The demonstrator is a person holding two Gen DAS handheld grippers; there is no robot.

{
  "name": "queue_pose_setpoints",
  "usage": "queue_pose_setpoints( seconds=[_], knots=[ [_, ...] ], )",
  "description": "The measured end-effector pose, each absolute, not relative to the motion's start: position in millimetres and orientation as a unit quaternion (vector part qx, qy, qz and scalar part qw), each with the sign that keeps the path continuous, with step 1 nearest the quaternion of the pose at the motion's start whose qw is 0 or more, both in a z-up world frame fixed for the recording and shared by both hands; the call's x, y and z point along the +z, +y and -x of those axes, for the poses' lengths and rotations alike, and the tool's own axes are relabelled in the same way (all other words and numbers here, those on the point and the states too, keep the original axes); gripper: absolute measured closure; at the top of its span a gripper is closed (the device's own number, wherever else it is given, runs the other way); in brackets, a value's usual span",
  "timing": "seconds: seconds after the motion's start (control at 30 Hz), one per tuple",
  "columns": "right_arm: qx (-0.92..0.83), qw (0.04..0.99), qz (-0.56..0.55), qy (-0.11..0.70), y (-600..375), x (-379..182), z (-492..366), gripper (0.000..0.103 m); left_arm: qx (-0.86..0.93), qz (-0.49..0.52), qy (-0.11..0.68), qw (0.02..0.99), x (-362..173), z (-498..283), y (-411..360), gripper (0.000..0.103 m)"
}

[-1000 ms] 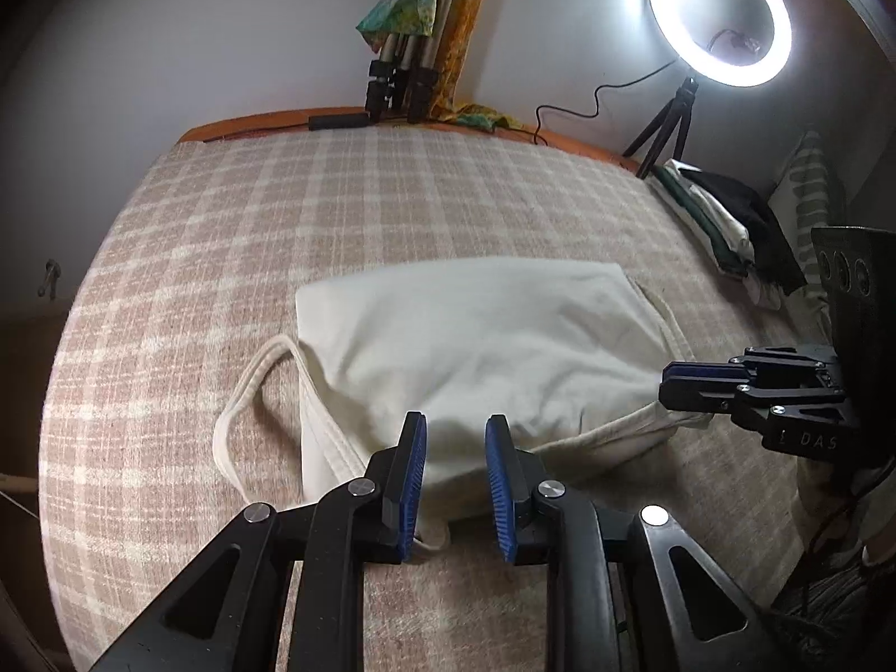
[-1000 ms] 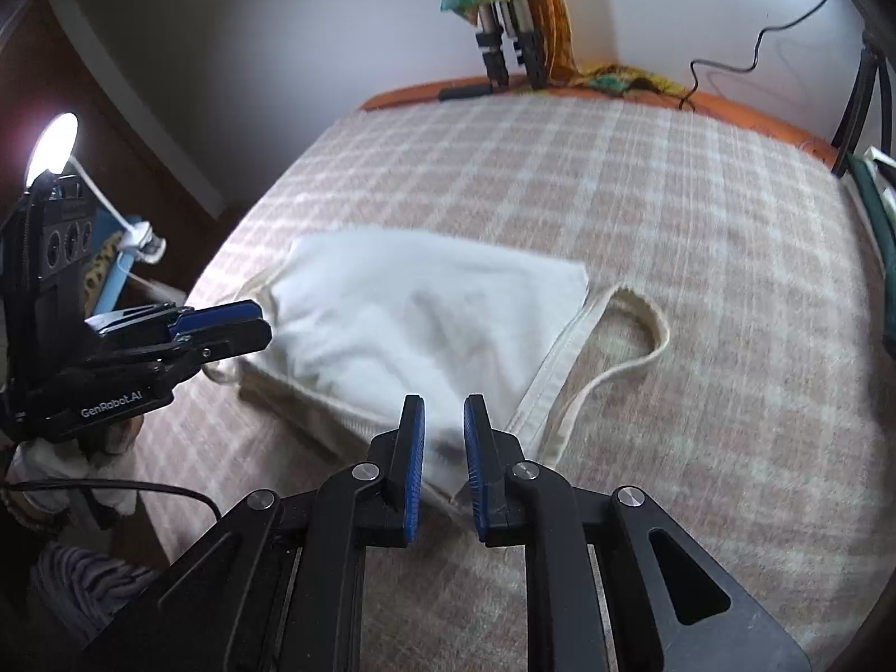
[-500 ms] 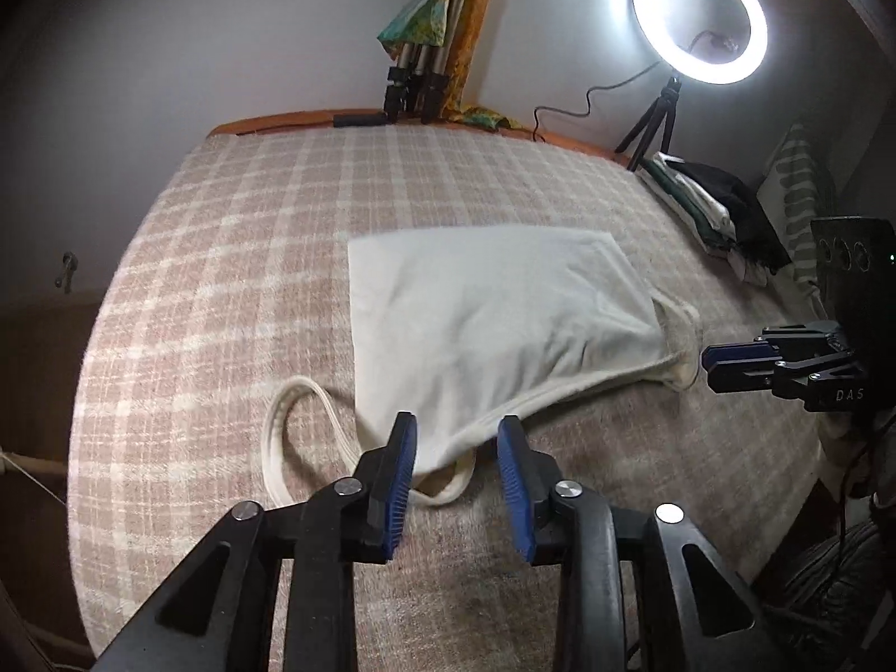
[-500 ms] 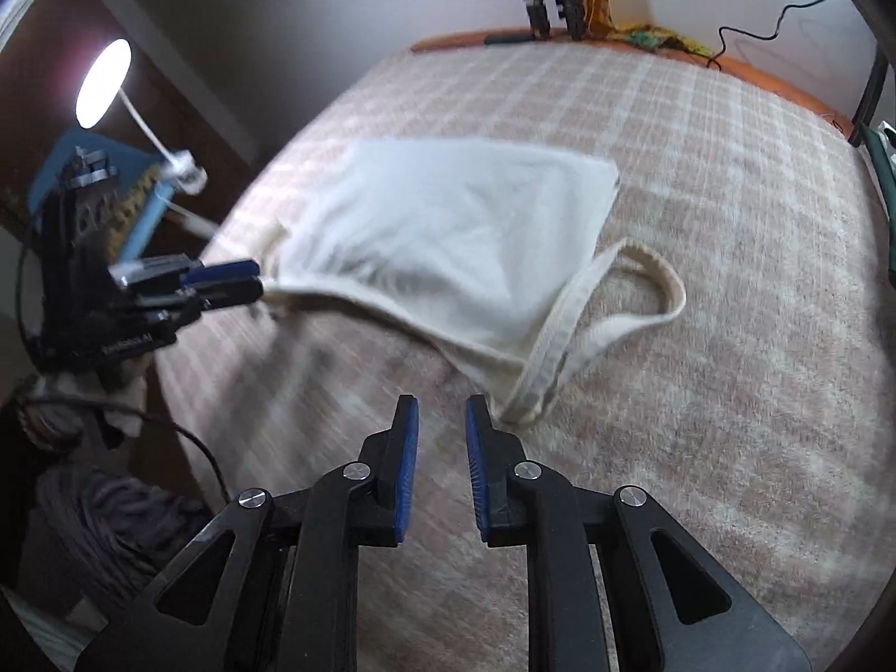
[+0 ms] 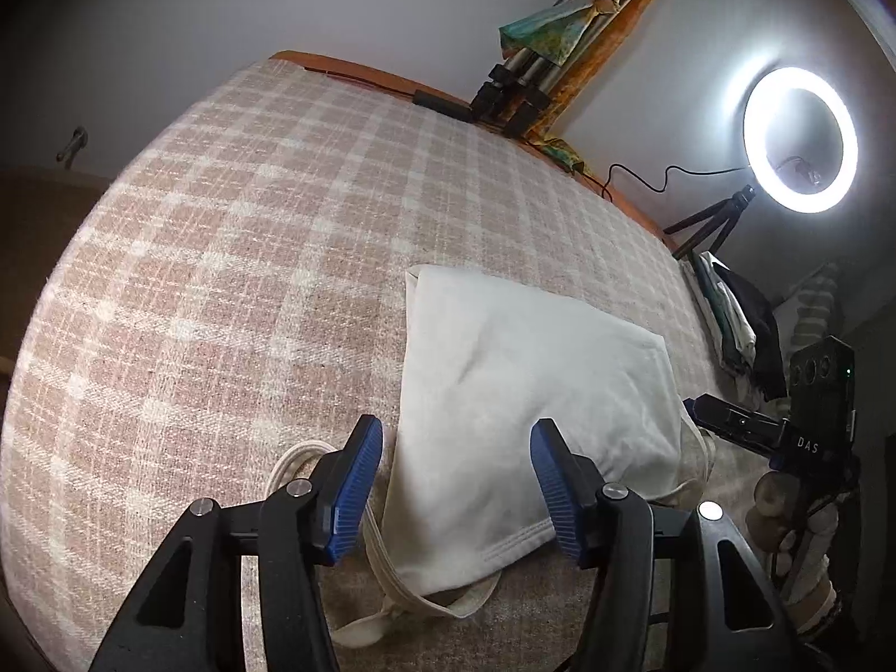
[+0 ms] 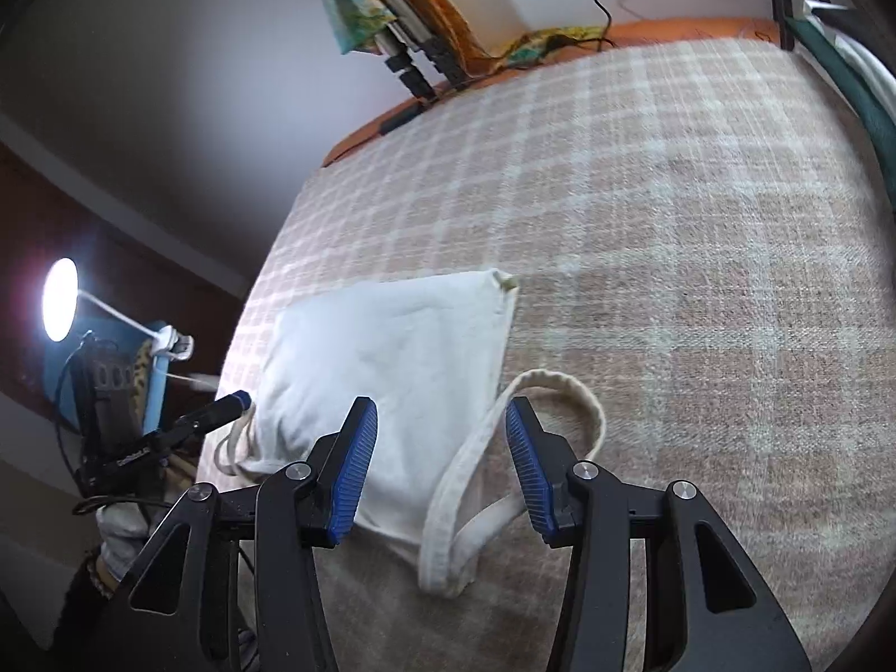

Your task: Fold small clothes

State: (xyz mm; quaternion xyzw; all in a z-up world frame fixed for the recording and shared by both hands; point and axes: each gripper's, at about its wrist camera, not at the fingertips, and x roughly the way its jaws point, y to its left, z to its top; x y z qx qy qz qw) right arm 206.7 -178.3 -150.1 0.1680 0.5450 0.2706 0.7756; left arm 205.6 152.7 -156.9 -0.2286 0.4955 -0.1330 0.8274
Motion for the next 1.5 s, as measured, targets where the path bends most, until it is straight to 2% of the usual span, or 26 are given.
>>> queue_pose_setpoints(
  seconds=[0.3,0.6,0.67,0.77,0.83,0.93,0.97,1.0,1.07,1.2,1.5],
  knots=[
    [0.277,0.755,-0.181,0.567,-185,-163,-210,0.056,-0.145,0.232,0.51,0.815,-173,-212,146,0.047],
    [0.313,0.722,-0.252,0.563,-193,-172,-204,0.056,-0.153,0.234,0.503,0.818,-175,-216,145,0.049],
    [0.321,0.714,-0.271,0.56,-194,-174,-202,0.056,-0.162,0.234,0.506,0.815,-177,-218,142,0.054],
    [0.324,0.716,-0.27,0.556,-190,-171,-201,0.056,-0.164,0.244,0.503,0.813,-178,-220,144,0.057],
    [0.325,0.715,-0.275,0.555,-190,-171,-201,0.057,-0.165,0.256,0.505,0.807,-180,-222,147,0.064],
    [0.325,0.716,-0.274,0.553,-186,-173,-203,0.062,-0.161,0.273,0.506,0.802,-182,-226,150,0.068],
    [0.326,0.716,-0.273,0.553,-185,-174,-203,0.065,-0.16,0.272,0.507,0.802,-182,-227,149,0.074],
    [0.324,0.717,-0.269,0.555,-182,-175,-204,0.071,-0.163,0.274,0.512,0.798,-183,-228,148,0.077],
    [0.319,0.72,-0.267,0.555,-181,-175,-205,0.074,-0.161,0.269,0.511,0.801,-184,-230,145,0.082],
    [0.303,0.731,-0.247,0.559,-176,-174,-204,0.091,-0.153,0.241,0.505,0.815,-179,-228,138,0.09],
    [0.284,0.77,-0.178,0.542,-157,-154,-194,0.097,-0.142,0.176,0.47,0.853,-150,-214,123,0.097]
  ],
)
